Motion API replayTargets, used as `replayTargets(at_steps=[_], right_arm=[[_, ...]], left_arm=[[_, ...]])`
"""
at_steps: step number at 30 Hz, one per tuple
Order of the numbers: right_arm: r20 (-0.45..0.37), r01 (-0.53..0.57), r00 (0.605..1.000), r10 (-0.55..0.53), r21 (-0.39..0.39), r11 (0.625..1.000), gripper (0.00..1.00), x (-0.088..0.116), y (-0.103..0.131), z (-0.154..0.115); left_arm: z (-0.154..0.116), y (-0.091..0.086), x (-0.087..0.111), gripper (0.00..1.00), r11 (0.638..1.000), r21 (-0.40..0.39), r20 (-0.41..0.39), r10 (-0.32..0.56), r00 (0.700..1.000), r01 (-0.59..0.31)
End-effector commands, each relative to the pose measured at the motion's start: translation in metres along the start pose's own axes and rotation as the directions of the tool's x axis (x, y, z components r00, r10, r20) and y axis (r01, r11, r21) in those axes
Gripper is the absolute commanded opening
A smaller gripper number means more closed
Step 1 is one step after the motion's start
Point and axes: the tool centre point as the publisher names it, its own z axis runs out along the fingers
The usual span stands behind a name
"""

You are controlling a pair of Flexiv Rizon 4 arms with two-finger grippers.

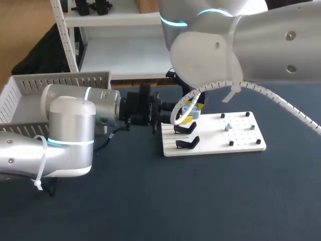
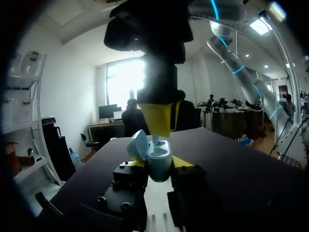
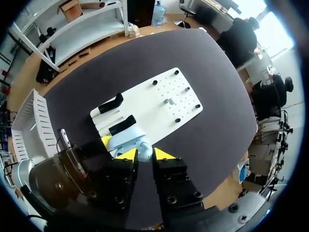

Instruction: Pick up each earbud case from the left stands, insert the matching earbuds, close the lid, and place the case in the box.

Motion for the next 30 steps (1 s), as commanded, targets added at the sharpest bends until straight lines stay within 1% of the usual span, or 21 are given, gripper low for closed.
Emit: replayTargets(at_steps=[1,12,14,15,19,20,23,27,30], right_arm=[[-0.005,-0.002,1.000,0.003,0.012,1.000,0.00,-0.002,0.003,0.001],[-0.021,-0.008,1.000,0.008,0.026,1.000,0.00,-0.003,0.005,0.004],[-0.023,-0.008,1.000,0.009,0.027,1.000,0.17,-0.003,0.005,0.004],[-0.024,-0.009,1.000,0.009,0.027,1.000,0.23,-0.003,0.006,0.004],[-0.039,-0.018,0.999,0.018,0.013,1.000,0.45,-0.003,0.003,0.002],[-0.039,-0.027,0.999,0.027,0.005,1.000,0.47,-0.003,0.002,0.001],[-0.040,-0.039,0.998,0.038,-0.013,0.999,0.47,-0.003,-0.003,-0.004],[-0.030,-0.060,0.998,0.058,-0.071,0.996,0.42,-0.002,-0.015,-0.018],[-0.028,-0.066,0.998,0.063,-0.118,0.991,0.42,-0.005,-0.030,-0.025]], left_arm=[[0.000,-0.002,0.000,0.00,1.000,-0.008,0.001,0.002,1.000,-0.002],[0.000,-0.002,0.000,0.00,1.000,-0.008,0.001,0.002,1.000,-0.002],[0.000,-0.002,0.000,0.00,1.000,-0.008,0.001,0.002,1.000,-0.002],[0.000,-0.002,0.000,0.00,1.000,-0.008,0.001,0.002,1.000,-0.002],[0.000,-0.002,0.000,0.00,1.000,-0.008,0.001,0.002,1.000,-0.002],[0.000,-0.002,0.000,0.00,1.000,-0.008,0.001,0.002,1.000,-0.002],[0.000,-0.002,0.000,0.00,1.000,-0.008,0.001,0.002,1.000,-0.002],[0.000,-0.002,0.000,0.00,1.000,-0.008,0.001,0.002,1.000,-0.002],[0.000,-0.002,0.000,0.00,1.000,-0.008,0.001,0.002,1.000,-0.002]])
